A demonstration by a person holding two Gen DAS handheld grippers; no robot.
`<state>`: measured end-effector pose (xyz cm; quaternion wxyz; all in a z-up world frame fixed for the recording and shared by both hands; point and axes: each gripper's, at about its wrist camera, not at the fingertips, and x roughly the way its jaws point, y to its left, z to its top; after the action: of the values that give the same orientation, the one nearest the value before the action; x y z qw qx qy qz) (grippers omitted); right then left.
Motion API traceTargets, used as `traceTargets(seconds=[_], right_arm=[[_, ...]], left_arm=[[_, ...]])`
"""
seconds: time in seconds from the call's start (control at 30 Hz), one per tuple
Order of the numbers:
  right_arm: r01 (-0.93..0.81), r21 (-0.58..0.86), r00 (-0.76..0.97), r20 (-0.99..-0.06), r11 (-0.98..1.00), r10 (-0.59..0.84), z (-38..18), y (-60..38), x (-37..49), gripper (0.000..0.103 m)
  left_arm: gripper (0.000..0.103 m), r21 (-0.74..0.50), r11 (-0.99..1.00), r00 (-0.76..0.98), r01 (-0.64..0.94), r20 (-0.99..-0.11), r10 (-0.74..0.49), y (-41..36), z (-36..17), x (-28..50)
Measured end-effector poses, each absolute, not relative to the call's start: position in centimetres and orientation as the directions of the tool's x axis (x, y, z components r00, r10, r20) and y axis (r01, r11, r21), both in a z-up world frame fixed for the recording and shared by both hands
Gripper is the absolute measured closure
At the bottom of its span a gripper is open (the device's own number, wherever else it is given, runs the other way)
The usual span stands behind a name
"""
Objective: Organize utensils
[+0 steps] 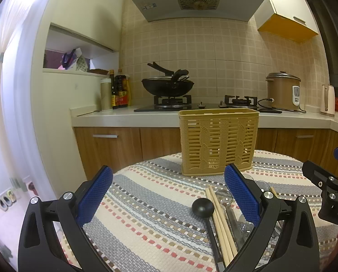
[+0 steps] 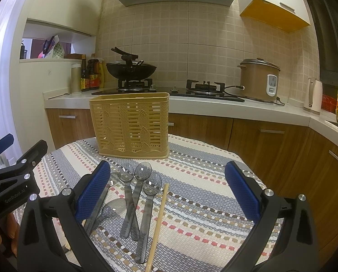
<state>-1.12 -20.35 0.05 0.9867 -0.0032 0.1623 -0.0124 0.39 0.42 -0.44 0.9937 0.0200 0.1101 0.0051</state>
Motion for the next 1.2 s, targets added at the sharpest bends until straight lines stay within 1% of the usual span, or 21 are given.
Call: traceTargets(seconds=[1.2], right_arm=[[0.036,0.003,0.946,-0.324,0.999,-0.033,-0.24,-20.80,-1.07,0.006]], left_arm=[[0.007,0.030,0.999,0.972,-0.010,-0.233,0.017,0.43,-0.32,0.65]])
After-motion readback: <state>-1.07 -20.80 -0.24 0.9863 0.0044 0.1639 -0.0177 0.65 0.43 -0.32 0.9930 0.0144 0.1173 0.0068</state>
